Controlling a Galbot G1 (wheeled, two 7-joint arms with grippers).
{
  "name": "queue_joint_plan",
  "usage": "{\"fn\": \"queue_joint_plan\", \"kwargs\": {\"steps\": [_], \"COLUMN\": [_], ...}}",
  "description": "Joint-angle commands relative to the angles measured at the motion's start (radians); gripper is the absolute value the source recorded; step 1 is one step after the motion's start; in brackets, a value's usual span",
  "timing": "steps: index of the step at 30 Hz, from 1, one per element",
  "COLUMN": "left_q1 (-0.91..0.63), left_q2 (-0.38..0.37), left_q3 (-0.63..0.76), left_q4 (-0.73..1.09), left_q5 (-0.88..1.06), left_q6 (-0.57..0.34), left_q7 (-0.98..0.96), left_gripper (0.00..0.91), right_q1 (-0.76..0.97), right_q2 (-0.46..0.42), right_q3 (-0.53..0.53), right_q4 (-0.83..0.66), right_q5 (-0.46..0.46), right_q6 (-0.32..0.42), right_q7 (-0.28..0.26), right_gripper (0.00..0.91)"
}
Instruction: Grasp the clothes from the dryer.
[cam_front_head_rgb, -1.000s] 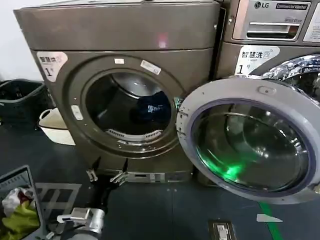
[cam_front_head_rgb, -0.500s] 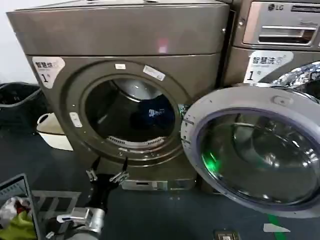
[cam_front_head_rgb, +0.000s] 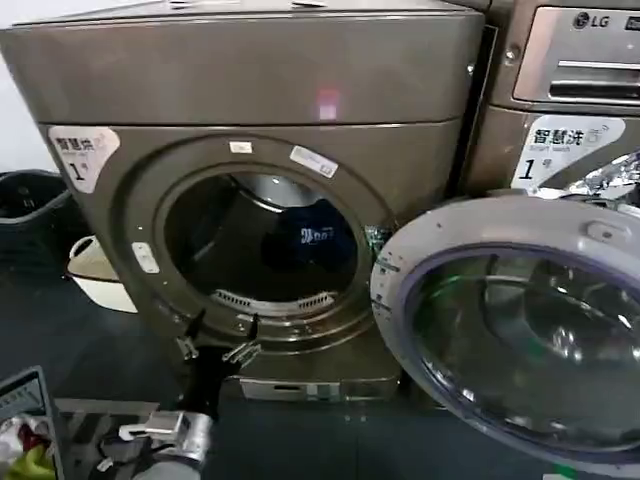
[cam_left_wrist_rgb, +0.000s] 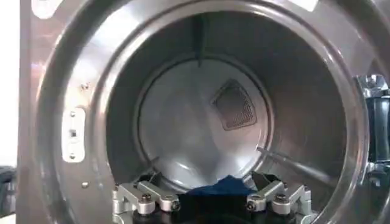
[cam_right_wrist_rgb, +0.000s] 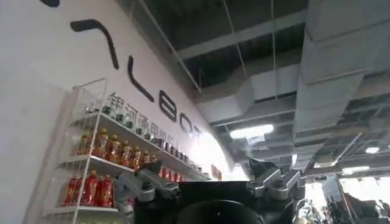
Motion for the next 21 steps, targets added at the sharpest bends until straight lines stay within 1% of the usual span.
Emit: {"fn": "queue_joint_plan", "kwargs": {"steps": [1, 21], "left_q1": [-0.003, 0.003], "left_q2": [0.001, 0.004], "left_q3": [0.0, 0.001], "left_q4": [0.005, -0.002], "left_q5": [0.0, 0.0], "left_q6": [0.0, 0.002], "left_q7": [0.0, 0.0], "left_gripper": [0.907, 0.907], "right_q1": [0.002, 0.002], "right_q2": [0.0, 0.005], "right_q3": [-0.001, -0.006], "right_q4": [-0.001, 0.003], "right_q5": [-0.001, 0.001], "right_q6": [0.001, 0.001], "right_q7": [-0.001, -0.005], "right_gripper": [0.907, 0.907]}}
